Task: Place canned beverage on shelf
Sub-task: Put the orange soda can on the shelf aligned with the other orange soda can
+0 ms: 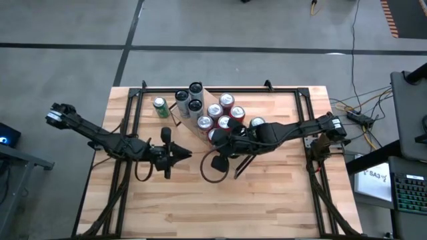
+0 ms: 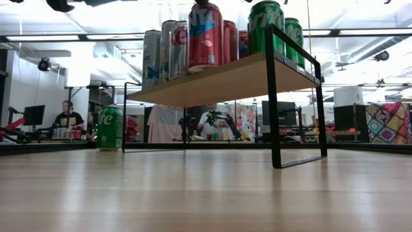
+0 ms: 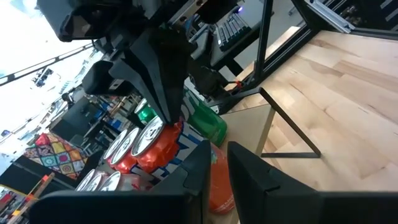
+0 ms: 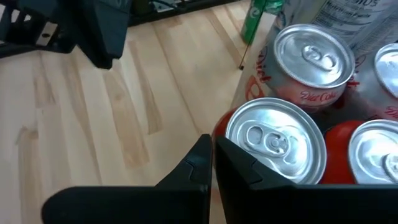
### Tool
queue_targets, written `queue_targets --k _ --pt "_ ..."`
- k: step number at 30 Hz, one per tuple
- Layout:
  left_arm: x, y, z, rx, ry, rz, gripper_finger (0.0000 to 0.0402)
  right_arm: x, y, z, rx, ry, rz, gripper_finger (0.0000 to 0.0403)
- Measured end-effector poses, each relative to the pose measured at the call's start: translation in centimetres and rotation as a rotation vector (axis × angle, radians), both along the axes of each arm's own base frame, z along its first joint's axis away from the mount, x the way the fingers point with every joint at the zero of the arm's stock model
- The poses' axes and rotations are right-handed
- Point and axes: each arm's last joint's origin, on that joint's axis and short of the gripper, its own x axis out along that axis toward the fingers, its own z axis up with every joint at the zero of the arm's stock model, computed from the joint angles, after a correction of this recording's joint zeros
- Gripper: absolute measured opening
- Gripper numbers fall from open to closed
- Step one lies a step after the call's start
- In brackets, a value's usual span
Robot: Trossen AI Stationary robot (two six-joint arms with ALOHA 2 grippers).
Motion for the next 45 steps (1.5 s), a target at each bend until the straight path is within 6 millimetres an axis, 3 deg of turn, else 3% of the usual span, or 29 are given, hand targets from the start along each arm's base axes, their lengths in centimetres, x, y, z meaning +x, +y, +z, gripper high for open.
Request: queue_targets --k 45 --pt "-0.04 0.03 0.14 -0.009 -0.003 0.005 0.0038 0.28 -0.07 -0.50 -0.056 0.021 -0.011 0.0009"
